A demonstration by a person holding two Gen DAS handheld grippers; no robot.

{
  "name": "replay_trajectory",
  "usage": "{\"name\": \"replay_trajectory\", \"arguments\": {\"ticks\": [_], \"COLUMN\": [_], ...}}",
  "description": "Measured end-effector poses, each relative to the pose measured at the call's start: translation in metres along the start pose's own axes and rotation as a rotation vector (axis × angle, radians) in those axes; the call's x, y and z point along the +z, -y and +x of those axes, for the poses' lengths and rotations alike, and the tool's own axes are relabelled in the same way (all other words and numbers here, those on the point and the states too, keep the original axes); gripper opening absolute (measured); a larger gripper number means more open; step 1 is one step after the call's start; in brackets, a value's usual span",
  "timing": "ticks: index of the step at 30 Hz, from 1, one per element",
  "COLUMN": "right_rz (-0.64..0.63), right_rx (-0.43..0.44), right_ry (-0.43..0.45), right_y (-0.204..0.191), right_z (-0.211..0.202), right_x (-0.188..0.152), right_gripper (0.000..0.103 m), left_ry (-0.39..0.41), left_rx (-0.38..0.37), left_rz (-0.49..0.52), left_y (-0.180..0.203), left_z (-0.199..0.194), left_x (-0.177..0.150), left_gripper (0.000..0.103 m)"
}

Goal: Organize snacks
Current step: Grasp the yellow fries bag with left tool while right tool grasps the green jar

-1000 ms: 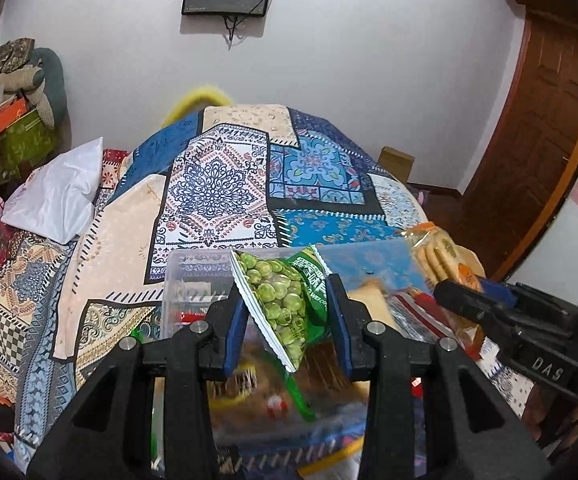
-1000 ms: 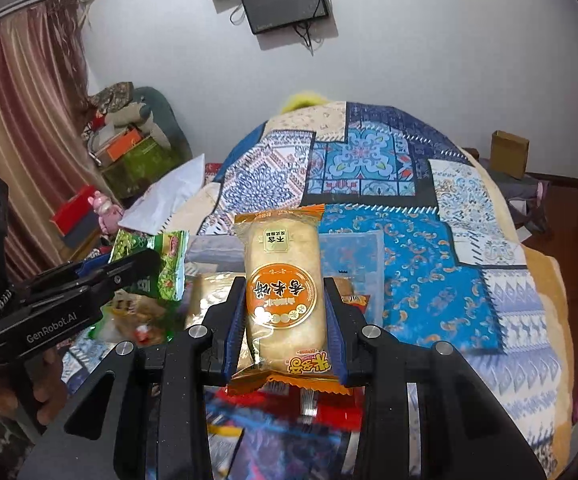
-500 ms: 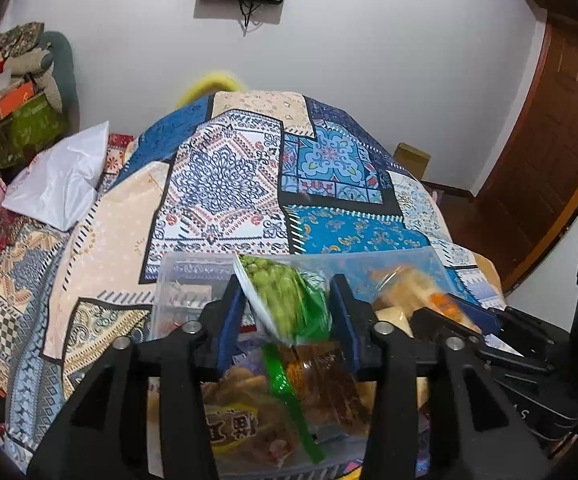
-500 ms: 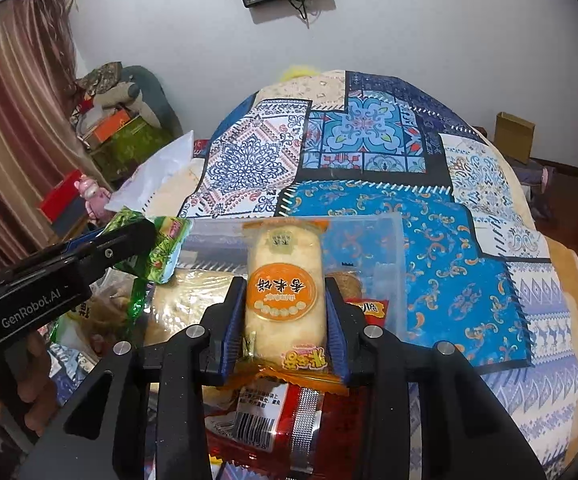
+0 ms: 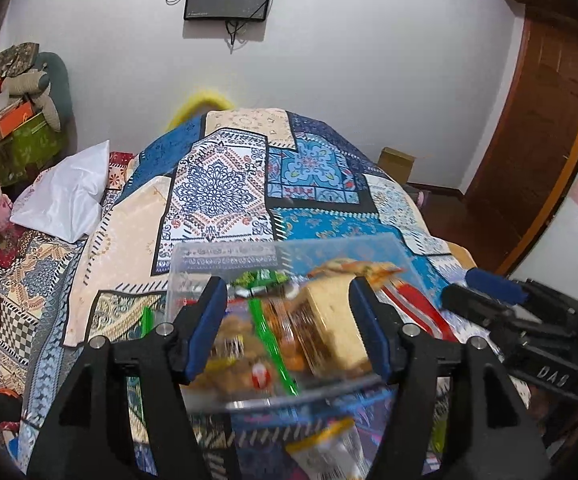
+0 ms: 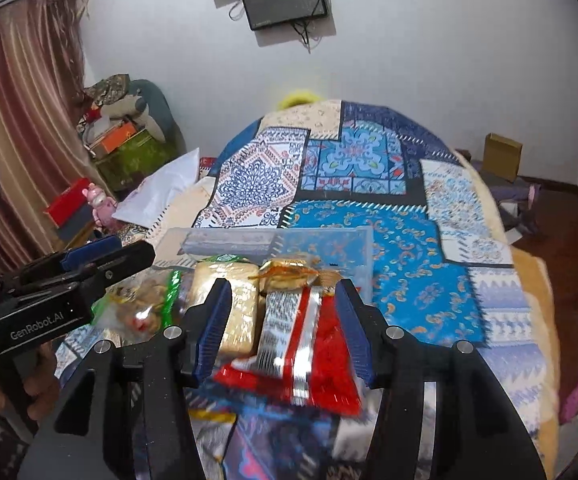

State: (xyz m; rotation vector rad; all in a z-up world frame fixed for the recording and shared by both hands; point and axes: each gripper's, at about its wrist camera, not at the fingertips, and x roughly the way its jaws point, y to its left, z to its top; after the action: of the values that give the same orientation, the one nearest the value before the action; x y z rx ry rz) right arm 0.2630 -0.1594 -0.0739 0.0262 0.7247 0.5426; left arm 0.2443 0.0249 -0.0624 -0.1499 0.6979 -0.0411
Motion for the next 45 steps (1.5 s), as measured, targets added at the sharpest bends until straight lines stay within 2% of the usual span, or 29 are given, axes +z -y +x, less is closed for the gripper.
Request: {"name": "replay_trajectory", "arguments": {"ticks": [4, 8, 16, 26, 31, 35, 37, 42, 44, 45], "right_rz": [0.003, 0.017, 0.022, 0.074, 0.085, 0.095, 0.105, 0.105, 0.107, 0.104], "right_rx": [-0.010, -0.019, -0.055, -0.062, -0.058, -0.051, -0.040, -0.052, -0.047, -0.048], "right_ry": [0.016, 0.024, -0.041, -0.188, -0.231, -0.239, -0.247, -0.236, -0.232, -0.229], "right_y": [0.001, 0.004, 0.012, 0.032, 0.037, 0.039, 0.040, 0.038, 0.038, 0.038], "right_z": [-0.025, -0.047, -0.066, -0.041, -0.027, -0.023, -0.020, -0.015, -0.015, -0.015], "right_x": [-0.007, -0.021, -0.064, -0.122, -0.139, -0.145, -0.147, -0.149, -0.149, -0.149], "right_gripper": [0.051, 0.056, 0.056, 0.056, 0.056, 0.056, 0.056, 0.047, 0.047, 0.047], "left_ry": [-0.014, -0.036, -0.097, -0.254, -0.329, -0.344, -0.334, -0.305, -0.293, -0.286], "left_rx": [-0.001, -0.004, -0.012, 0.002, 0.001, -0.028, -0.015, 0.010, -0.008, -0.017], "left_rz": [0.029, 0.045, 0.032, 0.018, 0.002, 0.001, 0.026, 0.056, 0.050, 0.042], "left_y": [0.010, 0.019, 0.030, 0.036, 0.037, 0.043, 0.049, 0.060, 0.058, 0.056], "left_z": [-0.018, -0.031, -0.039, -0.003, 0.023, 0.034, 0.038, 0.045, 0.045, 0.043], "left_x": [-0.016, -0.037, -0.078, -0.126, -0.141, -0.147, -0.148, -0.151, -0.151, -0.152], "left_gripper": [0.063, 0.066, 0.067, 0.070, 0.070, 0.070, 0.071, 0.071, 0.060, 0.058]}}
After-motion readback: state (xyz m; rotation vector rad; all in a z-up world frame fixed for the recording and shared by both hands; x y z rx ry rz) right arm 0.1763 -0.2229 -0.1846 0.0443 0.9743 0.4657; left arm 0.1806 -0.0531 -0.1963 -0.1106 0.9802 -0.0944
